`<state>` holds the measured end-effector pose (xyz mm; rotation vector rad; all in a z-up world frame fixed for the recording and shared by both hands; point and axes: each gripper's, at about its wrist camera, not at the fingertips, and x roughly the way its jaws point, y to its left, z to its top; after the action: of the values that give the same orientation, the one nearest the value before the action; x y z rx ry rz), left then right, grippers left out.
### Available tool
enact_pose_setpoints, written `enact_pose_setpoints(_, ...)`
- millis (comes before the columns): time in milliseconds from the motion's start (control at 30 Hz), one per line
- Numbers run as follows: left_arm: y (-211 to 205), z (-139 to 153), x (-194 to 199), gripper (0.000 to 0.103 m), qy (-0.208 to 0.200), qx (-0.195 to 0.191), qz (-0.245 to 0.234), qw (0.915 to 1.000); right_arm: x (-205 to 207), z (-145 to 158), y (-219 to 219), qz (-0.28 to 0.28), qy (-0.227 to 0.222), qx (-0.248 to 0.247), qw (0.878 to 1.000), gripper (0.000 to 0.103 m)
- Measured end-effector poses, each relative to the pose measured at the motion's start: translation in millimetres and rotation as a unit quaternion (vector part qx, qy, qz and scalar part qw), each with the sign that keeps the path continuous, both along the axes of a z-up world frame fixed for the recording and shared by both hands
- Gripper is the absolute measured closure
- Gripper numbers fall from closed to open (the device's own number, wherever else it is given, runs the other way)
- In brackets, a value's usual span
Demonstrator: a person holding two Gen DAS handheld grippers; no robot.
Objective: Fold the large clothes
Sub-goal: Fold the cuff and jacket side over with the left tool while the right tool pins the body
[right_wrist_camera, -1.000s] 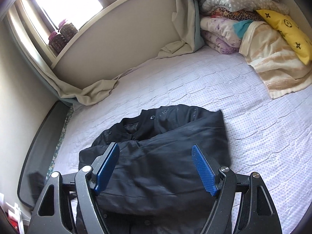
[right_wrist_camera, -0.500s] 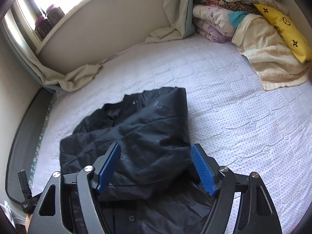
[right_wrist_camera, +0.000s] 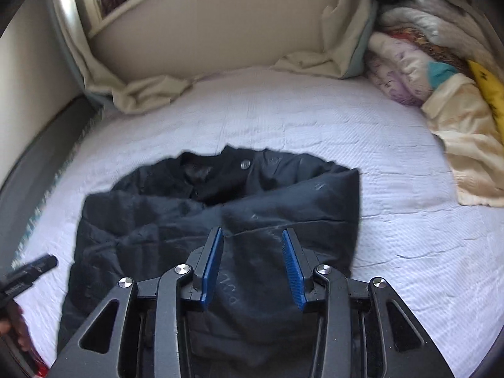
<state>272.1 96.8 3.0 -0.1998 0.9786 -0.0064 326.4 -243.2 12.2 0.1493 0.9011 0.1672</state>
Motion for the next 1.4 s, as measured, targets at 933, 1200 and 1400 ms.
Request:
enact_pose_setpoints(933,-37.9,-98.9,39.4,0.055,0.056,0.062,-0.033,0.996,14.7,-113.7,-11.2,-0.032,0.034,-0.086,0.995,0.07)
enact_pose_setpoints(1200,-40.5,-90.5,39.6,0.051,0.062,0.057,-0.028,0.996,15.3,-104.9,-17.2,-0.04,0.047,-0.057,0.996,0.068)
enact_pose_setpoints(1400,-41.4,-79.0,35.4,0.034,0.064,0.06,-0.022,0.9959,7.6,-61.8,-27.6,-0.054,0.044,0.016,0.997,0.044)
